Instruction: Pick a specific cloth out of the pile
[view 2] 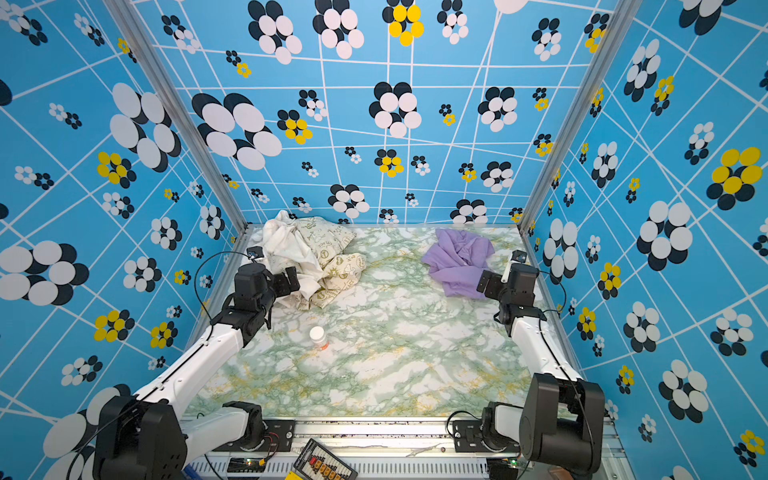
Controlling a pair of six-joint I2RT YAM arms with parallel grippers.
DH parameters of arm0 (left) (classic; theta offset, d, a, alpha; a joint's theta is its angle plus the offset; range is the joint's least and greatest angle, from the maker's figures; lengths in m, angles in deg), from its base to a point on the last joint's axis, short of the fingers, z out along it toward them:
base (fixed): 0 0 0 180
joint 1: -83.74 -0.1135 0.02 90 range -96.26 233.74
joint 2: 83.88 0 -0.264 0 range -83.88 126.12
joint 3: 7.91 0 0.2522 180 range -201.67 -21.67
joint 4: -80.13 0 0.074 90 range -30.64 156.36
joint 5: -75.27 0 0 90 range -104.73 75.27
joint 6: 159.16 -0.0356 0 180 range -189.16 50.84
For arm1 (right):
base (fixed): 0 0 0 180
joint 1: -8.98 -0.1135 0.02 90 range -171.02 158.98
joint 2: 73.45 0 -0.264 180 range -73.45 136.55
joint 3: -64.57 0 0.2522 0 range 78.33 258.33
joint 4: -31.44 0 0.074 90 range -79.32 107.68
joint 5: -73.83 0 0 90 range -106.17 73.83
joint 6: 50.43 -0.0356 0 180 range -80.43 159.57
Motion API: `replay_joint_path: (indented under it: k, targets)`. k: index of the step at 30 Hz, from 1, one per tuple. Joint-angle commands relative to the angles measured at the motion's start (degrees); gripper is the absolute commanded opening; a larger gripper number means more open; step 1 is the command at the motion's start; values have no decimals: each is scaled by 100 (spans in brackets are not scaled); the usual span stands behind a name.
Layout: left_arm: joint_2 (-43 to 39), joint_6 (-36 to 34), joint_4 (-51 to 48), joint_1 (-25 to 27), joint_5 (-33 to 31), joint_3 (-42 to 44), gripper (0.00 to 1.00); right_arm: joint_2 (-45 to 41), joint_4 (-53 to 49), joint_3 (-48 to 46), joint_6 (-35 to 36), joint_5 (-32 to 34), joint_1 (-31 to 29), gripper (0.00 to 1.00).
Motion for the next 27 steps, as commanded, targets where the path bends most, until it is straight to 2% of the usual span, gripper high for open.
replay_joint_path:
  k: [1,7,10,13,17,22,26,27]
  targets:
    - [-208,-205,649,-52,-233,328,99,-127,1015,-442,232,-104,37,99]
    - [-280,-665,957,-52,-719,792,99,27,1932,-1071,324,-177,37,99]
    - [-246,-1036,1611,-52,-741,1231,99,223,2313,-1246,224,-296,33,99]
    - [-120,-1175,2701,-69,-864,1821,99,432,2876,-1496,86,-484,30,99]
    - [80,-1219,2862,-109,-790,2037,99,667,3491,-1732,19,-469,28,99]
    - [486,-1243,3456,-163,-623,2194,99,751,3236,-1550,91,-627,13,99]
    - [930,-1319,4021,-237,-398,2117,99,768,3371,-1594,119,-706,-48,99]
    - [1003,-1385,3910,-246,-309,2018,99,786,3480,-1624,111,-723,-76,99]
